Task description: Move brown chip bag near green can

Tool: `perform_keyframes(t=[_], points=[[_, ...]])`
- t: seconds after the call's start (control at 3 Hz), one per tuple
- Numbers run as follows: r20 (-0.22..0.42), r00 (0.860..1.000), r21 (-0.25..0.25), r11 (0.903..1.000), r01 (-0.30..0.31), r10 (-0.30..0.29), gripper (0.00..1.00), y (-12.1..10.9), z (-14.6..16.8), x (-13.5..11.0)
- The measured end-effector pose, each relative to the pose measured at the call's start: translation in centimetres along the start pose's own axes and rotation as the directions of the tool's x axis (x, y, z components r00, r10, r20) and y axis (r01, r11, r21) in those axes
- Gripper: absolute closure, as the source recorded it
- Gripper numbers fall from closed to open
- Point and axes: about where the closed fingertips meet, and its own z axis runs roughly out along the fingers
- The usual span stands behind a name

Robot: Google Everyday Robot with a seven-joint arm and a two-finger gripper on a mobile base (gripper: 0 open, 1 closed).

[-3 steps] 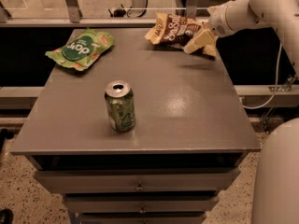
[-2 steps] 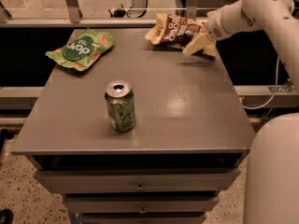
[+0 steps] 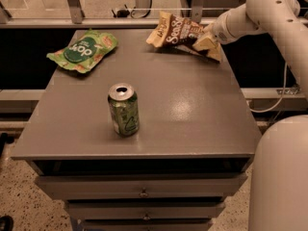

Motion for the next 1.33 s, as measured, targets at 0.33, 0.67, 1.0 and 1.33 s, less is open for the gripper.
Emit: perform_keyframes(t=[0.33, 0.67, 1.0, 1.33], points=[[0.001, 0.997, 0.009, 0.9974, 0.071, -0.072, 0.72, 0.5, -0.7, -1.5], [-0.017, 0.985, 0.006, 0.9852, 0.172, -0.171, 0.95, 1.9, -2.4, -4.6], [-0.041, 0.971, -0.063, 0.9706, 0.232, -0.235, 1.00, 5.4, -5.4, -7.6], [-0.041, 0.959, -0.169, 0.9483, 0.269, -0.279, 1.00, 10.3, -8.9, -8.2]])
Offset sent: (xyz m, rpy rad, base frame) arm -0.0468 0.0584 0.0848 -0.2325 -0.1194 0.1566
